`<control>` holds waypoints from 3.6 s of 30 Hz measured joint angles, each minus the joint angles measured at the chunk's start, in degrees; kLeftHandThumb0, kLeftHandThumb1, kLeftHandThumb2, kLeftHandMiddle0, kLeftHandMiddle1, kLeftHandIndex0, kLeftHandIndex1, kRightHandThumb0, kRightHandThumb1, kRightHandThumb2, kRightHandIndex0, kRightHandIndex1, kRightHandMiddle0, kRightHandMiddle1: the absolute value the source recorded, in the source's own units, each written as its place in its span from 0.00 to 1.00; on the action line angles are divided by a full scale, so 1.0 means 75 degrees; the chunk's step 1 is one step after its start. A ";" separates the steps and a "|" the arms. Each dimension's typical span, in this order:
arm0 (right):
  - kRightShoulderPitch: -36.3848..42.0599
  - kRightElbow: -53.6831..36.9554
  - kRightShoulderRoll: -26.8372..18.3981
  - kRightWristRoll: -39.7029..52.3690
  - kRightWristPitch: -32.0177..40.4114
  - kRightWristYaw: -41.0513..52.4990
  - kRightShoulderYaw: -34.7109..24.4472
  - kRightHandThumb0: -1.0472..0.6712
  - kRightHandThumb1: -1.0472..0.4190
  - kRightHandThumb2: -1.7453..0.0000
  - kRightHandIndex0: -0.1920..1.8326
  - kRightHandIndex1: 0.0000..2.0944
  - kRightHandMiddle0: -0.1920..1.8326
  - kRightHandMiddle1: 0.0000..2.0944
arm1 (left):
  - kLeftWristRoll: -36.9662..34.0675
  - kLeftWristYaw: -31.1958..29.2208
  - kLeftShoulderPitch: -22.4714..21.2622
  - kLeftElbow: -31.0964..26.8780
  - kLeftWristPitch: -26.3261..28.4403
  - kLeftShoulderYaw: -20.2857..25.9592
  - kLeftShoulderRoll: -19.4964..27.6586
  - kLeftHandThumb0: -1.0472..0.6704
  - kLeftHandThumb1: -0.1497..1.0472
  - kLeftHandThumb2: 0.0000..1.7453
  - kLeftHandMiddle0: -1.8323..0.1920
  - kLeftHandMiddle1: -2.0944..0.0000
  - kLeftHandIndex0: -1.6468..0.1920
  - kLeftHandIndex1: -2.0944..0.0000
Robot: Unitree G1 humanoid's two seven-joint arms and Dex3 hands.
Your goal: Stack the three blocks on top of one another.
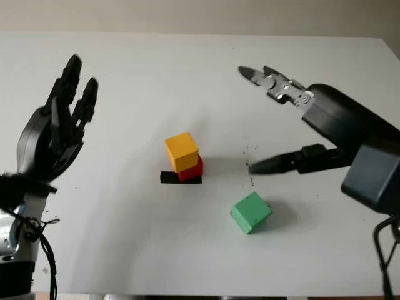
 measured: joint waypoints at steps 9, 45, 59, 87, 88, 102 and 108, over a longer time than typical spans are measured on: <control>0.0503 -0.0256 -0.0686 -0.0590 -0.1365 0.0748 -0.0170 0.18 0.20 0.97 0.10 0.03 0.30 0.04 | -0.0017 0.0665 0.1081 -0.1083 -0.0071 -0.0117 -0.0612 0.18 1.00 0.42 1.00 1.00 1.00 1.00; 0.2163 0.0827 0.0800 -0.3015 -0.3615 -0.1657 0.0464 0.28 0.21 0.97 0.11 0.03 0.37 0.04 | 0.0755 0.1247 0.1330 -0.1272 -0.0568 -0.0453 -0.0843 0.20 1.00 0.36 1.00 1.00 1.00 1.00; 0.2158 0.1061 0.0779 -0.3211 -0.3645 -0.1624 0.0619 0.31 0.22 0.97 0.14 0.03 0.44 0.05 | 0.0760 0.1225 0.1330 -0.1272 -0.0568 -0.0453 -0.0843 0.20 1.00 0.35 1.00 1.00 1.00 1.00; 0.2145 0.1455 0.1126 -0.3036 -0.3816 -0.2199 0.0923 0.41 0.15 0.97 0.23 0.04 0.56 0.18 | 0.0889 0.1275 0.1369 -0.1282 -0.0462 -0.0559 -0.0834 0.19 1.00 0.34 1.00 1.00 1.00 1.00; 0.2126 0.1485 0.1125 -0.3032 -0.3862 -0.2223 0.0923 0.41 0.15 0.97 0.23 0.03 0.51 0.26 | 0.0894 0.1276 0.1369 -0.1282 -0.0462 -0.0562 -0.0834 0.19 1.00 0.34 1.00 1.00 1.00 1.00; 0.1587 0.1867 0.0801 -0.3143 -0.4084 -0.2268 0.0883 0.40 0.15 0.97 0.25 0.03 0.47 0.30 | 0.0960 0.1211 0.1401 -0.1282 -0.0561 -0.0572 -0.0820 0.20 1.00 0.35 1.00 1.00 1.00 1.00; 0.1066 0.2033 0.0548 -0.2860 -0.3878 -0.2044 0.0830 0.40 0.14 0.97 0.27 0.03 0.46 0.35 | 0.1023 0.1211 0.1402 -0.1280 -0.0639 -0.0590 -0.0820 0.20 1.00 0.35 1.00 1.00 1.00 1.00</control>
